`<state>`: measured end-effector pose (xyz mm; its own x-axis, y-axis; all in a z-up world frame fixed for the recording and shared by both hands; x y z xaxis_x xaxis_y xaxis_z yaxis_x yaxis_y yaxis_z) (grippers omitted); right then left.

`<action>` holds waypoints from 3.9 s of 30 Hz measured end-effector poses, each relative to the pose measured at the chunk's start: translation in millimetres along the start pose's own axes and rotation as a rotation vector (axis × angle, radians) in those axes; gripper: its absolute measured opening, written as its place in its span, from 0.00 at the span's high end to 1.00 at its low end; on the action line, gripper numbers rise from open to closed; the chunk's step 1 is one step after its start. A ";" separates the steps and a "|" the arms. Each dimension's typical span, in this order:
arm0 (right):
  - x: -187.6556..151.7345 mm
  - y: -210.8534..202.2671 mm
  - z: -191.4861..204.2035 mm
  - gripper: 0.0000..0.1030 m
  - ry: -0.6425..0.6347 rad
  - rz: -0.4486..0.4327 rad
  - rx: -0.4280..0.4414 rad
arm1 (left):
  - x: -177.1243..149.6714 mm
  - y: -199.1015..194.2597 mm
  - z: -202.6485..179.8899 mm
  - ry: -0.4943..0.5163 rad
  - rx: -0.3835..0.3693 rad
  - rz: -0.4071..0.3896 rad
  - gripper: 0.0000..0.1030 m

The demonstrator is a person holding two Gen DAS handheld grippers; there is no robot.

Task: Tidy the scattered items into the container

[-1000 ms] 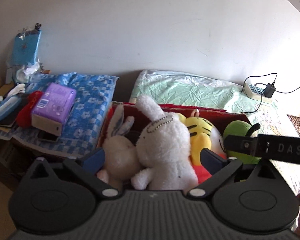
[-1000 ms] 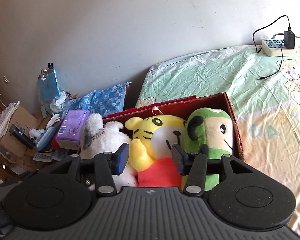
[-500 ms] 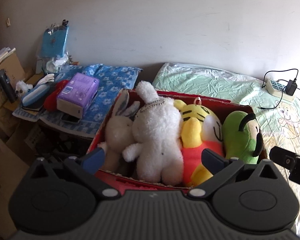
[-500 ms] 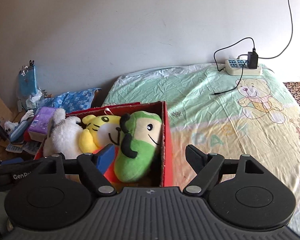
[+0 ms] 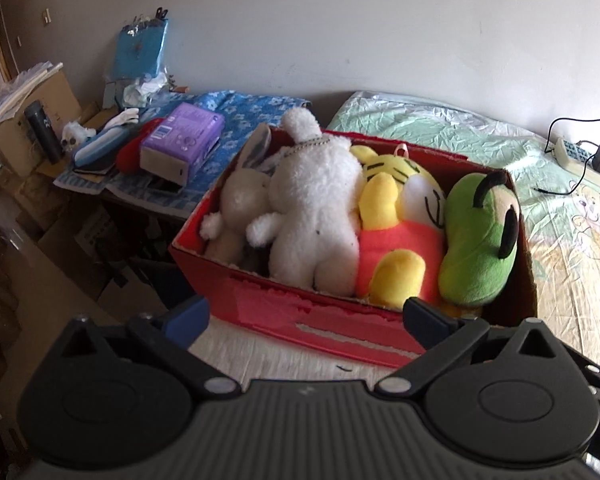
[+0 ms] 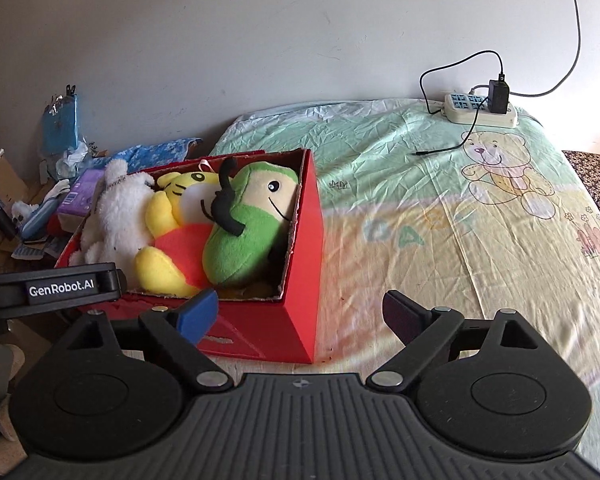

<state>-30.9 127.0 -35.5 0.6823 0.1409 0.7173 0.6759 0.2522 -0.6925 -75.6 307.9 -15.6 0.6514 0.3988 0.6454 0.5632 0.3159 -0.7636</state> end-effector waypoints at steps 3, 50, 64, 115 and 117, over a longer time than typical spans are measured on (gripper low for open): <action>-6.7 3.1 3.4 0.11 -0.002 0.030 0.013 | -11.7 2.1 1.8 0.026 0.039 0.032 0.00; -19.0 26.1 59.5 0.12 0.141 0.126 -0.228 | -10.0 49.3 45.5 0.191 -0.155 0.164 0.01; -28.1 31.9 50.5 0.12 0.171 0.165 -0.217 | -26.4 62.7 33.8 0.229 -0.169 0.247 0.01; -41.6 58.9 57.4 0.12 0.148 0.237 -0.161 | -27.5 72.8 48.7 0.255 -0.139 0.273 0.01; -40.3 61.5 62.8 0.12 0.137 0.238 -0.155 | -24.7 74.4 53.6 0.244 -0.133 0.272 0.01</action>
<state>-34.3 196.9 -102.1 0.8508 0.0452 0.5235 0.5195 0.0772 -0.8510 -77.0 367.7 -89.4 0.8788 0.2307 0.4177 0.4039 0.1063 -0.9086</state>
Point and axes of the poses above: each gripper's, at about its wrist camera, not at the fingertips, and y roughly the way its jaws point, z to its left, x to its top, the point moved 7 cm from there along y, roughly the way its jaws point, and after that the axes turned 8 degrees about -y, right-handed, at the moved point
